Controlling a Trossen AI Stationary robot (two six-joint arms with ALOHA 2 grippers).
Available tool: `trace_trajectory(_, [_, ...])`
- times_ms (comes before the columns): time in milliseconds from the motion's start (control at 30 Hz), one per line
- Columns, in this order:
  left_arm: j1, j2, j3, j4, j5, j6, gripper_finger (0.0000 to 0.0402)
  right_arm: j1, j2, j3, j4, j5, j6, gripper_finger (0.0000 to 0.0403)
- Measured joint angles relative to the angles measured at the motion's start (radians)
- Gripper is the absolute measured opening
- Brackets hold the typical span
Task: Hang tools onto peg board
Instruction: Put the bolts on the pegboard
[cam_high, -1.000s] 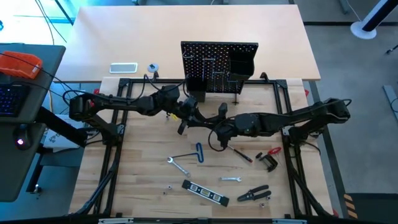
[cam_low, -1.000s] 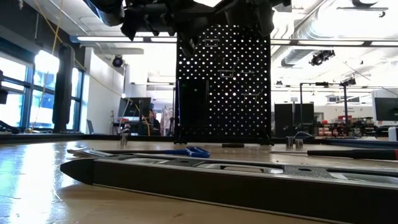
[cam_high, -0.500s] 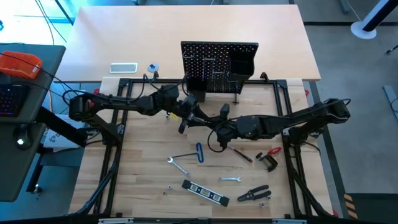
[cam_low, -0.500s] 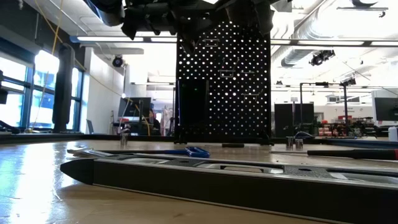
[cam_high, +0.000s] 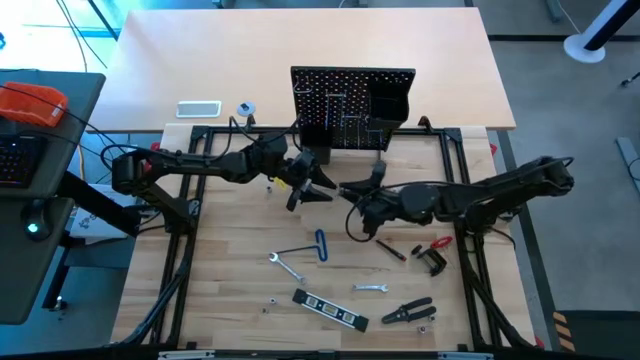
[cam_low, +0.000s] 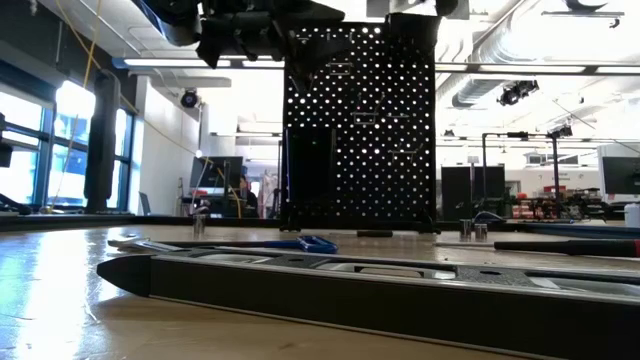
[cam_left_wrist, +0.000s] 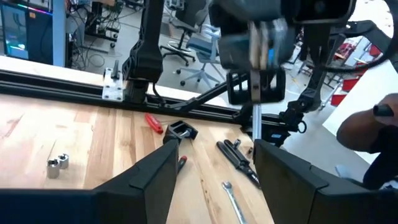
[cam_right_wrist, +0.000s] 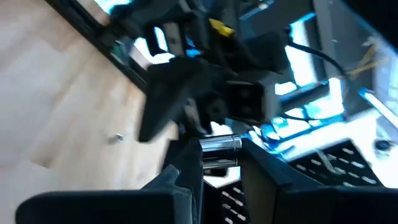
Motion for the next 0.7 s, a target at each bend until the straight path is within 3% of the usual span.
trace_trajectory(433, [-0.024, 0.0, 0.0, -0.138, -0.042, 0.105, 0.0202, -0.007, -0.177, 0.026, 0.19, 0.227, -0.159, 0.0071])
trace_trajectory(567, [-0.055, 0.0, 0.0, -0.206, -0.072, 0.155, 0.0202, -0.065, -0.201, 0.122, 0.082, 0.264, -0.127, 0.0071])
trace_trajectory(700, [-0.082, 0.0, 0.0, -0.256, -0.085, 0.174, 0.0202, -0.152, -0.184, 0.273, -0.17, 0.255, 0.018, 0.0071])
